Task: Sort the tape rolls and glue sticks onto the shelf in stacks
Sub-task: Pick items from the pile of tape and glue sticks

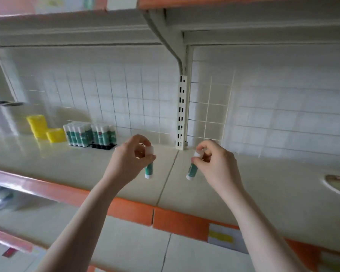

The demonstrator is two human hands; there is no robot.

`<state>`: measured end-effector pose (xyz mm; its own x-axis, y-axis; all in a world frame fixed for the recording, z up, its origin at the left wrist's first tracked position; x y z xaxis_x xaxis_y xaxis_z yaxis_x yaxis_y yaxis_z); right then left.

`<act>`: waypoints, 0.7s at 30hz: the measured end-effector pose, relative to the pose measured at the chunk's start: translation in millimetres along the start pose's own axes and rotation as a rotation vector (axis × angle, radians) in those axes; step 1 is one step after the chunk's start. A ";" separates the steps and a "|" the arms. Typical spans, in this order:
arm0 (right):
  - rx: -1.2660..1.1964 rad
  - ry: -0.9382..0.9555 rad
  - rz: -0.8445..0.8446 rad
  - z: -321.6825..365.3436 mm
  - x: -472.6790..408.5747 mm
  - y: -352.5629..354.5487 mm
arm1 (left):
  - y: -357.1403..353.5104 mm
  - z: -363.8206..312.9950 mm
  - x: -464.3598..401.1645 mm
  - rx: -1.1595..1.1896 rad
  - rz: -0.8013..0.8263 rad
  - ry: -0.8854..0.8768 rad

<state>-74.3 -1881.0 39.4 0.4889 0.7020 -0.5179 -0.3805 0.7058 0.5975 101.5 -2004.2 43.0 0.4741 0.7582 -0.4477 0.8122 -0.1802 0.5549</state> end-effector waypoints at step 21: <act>-0.048 0.012 0.110 130.5 -140.1 -224.3 | 154.9 191.1 -94.3 -0.014 -0.113 0.101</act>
<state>45.0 -2150.1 57.8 0.4329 0.7763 -0.4582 -0.4690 0.6280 0.6210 247.6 -2223.4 37.1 0.3427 0.8325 -0.4352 0.8531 -0.0818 0.5152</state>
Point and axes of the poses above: each hand's wrist, its own x-axis away from the middle knuckle, its own y-axis out of the back of the hand, z = x × y, the point moved 2 cm from there along -x, towards the middle knuckle, and after that the axes turned 3 degrees about z, right-handed, at the moved point
